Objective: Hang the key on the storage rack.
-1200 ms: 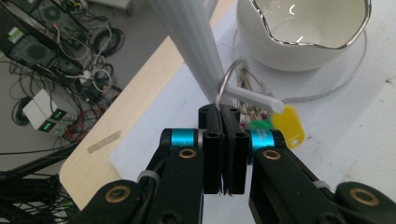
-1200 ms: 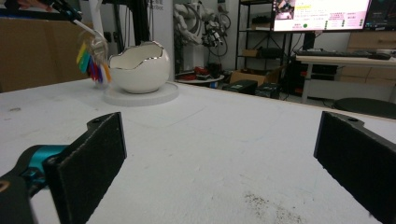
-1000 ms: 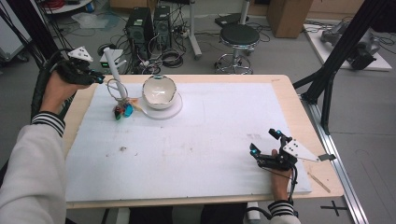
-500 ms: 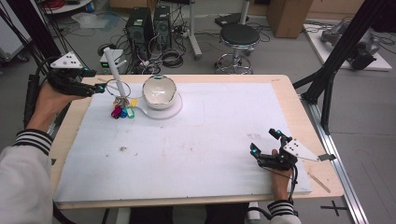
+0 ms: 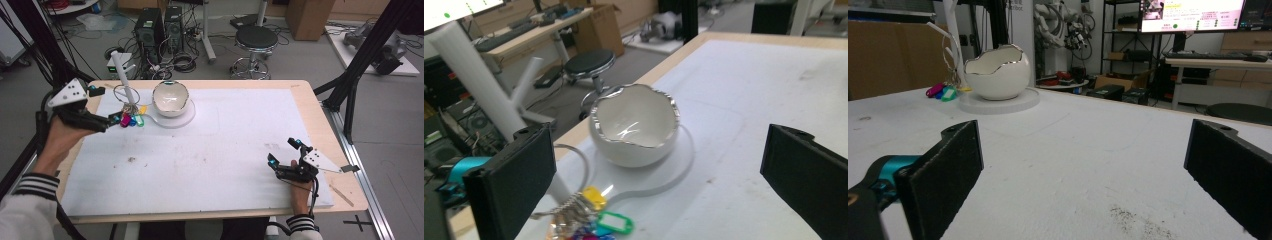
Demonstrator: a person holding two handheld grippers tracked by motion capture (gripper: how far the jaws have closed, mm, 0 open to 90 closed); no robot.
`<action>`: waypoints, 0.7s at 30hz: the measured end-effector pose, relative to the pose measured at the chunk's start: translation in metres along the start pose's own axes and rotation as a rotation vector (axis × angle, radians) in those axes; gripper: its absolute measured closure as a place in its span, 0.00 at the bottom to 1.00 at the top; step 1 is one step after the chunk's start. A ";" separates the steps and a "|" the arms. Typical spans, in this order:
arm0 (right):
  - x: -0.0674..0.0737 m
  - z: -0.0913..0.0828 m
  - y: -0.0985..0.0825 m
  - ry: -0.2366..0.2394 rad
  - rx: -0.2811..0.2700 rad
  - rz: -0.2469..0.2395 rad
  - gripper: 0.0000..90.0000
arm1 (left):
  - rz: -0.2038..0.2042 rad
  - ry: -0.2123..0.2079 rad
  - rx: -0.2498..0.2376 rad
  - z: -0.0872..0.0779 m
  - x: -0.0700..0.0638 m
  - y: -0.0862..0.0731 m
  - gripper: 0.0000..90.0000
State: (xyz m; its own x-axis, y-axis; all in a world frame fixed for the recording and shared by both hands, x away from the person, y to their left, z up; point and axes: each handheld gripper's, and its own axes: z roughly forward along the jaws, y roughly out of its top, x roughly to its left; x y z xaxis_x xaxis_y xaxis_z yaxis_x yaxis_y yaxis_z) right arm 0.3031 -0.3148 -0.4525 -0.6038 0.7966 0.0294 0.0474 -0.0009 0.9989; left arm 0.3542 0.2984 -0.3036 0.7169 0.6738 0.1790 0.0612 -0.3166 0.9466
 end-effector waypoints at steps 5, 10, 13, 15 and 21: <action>0.000 0.000 0.000 0.001 0.001 -0.003 0.02 | -0.009 -0.016 -0.040 -0.007 -0.030 -0.027 0.02; 0.000 0.000 0.000 0.002 -0.001 -0.007 0.02 | -0.069 0.017 -0.099 -0.012 -0.050 -0.060 0.02; 0.000 0.000 0.000 -0.001 -0.002 -0.002 0.02 | -0.111 0.021 -0.133 -0.012 -0.058 -0.080 0.02; 0.000 0.000 0.000 0.002 0.000 -0.004 0.02 | -0.109 0.027 -0.142 -0.011 -0.064 -0.090 0.02; 0.000 0.000 0.000 0.001 -0.001 -0.007 0.02 | -0.125 0.039 -0.213 -0.014 -0.080 -0.116 0.02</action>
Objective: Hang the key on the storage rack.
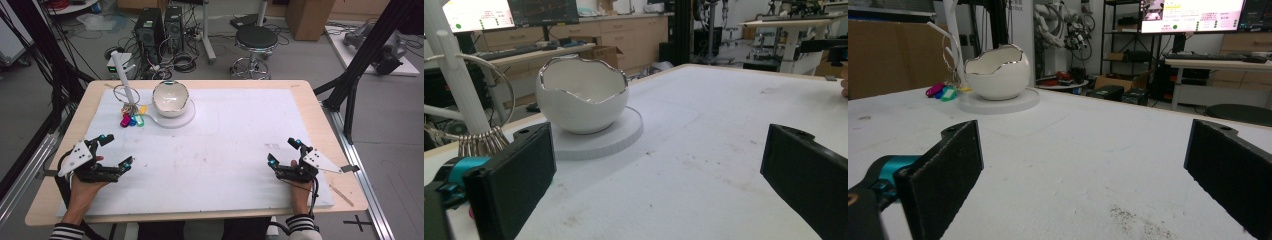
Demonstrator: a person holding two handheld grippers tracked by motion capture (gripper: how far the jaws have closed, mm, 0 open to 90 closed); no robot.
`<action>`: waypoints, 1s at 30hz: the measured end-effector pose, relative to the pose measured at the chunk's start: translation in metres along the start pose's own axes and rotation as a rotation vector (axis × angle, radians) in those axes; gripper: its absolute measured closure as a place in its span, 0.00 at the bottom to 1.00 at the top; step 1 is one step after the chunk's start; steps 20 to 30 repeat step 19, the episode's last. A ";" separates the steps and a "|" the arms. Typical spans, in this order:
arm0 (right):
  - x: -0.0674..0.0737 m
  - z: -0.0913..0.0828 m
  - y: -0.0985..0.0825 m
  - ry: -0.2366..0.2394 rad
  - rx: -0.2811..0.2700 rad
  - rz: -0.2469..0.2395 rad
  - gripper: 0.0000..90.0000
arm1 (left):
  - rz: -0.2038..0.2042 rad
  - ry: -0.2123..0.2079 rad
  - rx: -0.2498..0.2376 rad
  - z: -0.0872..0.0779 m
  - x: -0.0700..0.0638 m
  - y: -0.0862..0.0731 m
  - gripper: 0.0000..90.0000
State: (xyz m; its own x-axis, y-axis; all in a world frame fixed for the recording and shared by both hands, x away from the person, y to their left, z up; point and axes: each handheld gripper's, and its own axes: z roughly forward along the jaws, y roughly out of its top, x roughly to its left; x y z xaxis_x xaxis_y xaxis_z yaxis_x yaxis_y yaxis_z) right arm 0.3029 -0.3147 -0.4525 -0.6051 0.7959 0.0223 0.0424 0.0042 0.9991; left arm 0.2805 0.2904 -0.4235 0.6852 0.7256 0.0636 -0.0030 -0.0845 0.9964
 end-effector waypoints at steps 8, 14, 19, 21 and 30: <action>0.000 0.000 0.000 -0.001 0.000 0.000 0.02 | -0.041 -0.014 -0.029 -0.007 -0.002 -0.024 0.02; 0.000 0.000 0.000 -0.001 -0.004 0.000 0.02 | -0.016 0.025 -0.024 -0.007 -0.007 -0.028 0.02; 0.000 0.000 0.000 -0.003 -0.005 0.000 0.02 | -0.027 0.036 -0.027 -0.008 -0.006 -0.028 0.02; 0.000 0.000 0.000 -0.003 -0.005 0.000 0.02 | -0.027 0.036 -0.027 -0.008 -0.006 -0.028 0.02; 0.000 0.000 0.000 -0.003 -0.005 0.000 0.02 | -0.027 0.036 -0.027 -0.008 -0.006 -0.028 0.02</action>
